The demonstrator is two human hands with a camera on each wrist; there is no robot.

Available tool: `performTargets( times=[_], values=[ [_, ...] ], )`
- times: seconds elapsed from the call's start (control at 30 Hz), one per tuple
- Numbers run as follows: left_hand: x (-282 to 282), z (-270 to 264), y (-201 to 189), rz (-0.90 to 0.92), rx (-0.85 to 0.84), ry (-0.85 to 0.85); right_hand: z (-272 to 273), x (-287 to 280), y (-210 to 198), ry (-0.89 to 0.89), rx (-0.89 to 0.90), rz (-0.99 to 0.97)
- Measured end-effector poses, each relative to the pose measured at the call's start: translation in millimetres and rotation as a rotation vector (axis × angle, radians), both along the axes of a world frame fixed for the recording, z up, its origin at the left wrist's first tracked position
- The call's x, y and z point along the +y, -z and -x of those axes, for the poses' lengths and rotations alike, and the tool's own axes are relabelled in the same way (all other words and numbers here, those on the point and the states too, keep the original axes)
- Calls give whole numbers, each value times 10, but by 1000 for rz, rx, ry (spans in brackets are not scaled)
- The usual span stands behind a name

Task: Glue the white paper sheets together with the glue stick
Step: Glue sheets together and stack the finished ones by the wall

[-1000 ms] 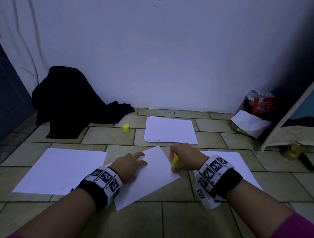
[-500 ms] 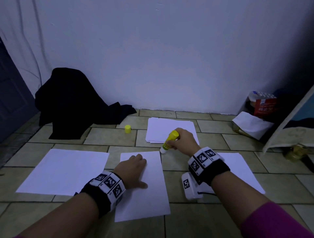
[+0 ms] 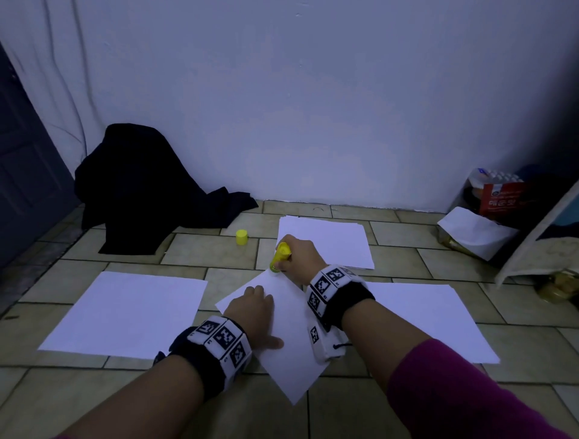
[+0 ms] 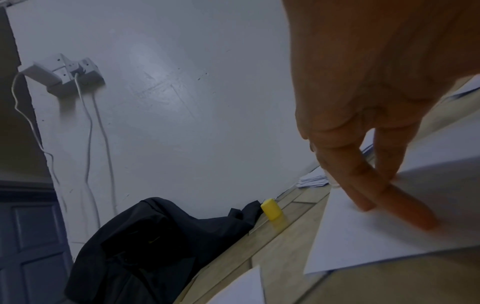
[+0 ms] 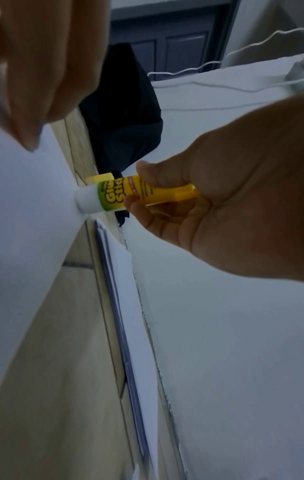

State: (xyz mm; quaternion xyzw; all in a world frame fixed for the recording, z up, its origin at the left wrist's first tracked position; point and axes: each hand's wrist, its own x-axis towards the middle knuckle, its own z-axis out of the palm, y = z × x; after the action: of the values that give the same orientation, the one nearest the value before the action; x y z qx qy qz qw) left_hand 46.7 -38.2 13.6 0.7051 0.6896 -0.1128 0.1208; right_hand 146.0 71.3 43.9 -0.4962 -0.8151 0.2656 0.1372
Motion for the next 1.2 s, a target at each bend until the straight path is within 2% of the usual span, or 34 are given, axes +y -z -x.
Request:
performTargets(
  times=[0.13,0.3,0.53,0.7,0.73,0.8,0.87,0.97,1.07,1.2],
  values=[
    [20,21,-14,-11,-7,3,-70,-24,-92,-83,-140,-8],
    [47,51,-73,7,38,29,-483,-141,-137,-208,-236,27],
    [95,97,-44,-16,97,75,-1143,-353,-142,-284,-214,41],
    [-4,-11,-225,-57,170,132,-1309,-416,-171,-286,-259,71],
    [-10,0,-208,-138,141,185,-1312,-417,-184,-296,-272,83],
    [3,-27,-167,-73,19,329,-1309,-405,-217,-320,-304,96],
    [-25,-28,-119,61,1,413,-1303,-383,-257,-328,-329,76],
    [-8,10,-115,68,4,409,-1301,-319,-305,-195,-175,11],
    [-16,50,-157,70,3,303,-1245,-235,-304,-24,1,-46],
    [-43,40,-112,-21,-40,281,-1065,-154,-191,72,95,-13]
  ],
)
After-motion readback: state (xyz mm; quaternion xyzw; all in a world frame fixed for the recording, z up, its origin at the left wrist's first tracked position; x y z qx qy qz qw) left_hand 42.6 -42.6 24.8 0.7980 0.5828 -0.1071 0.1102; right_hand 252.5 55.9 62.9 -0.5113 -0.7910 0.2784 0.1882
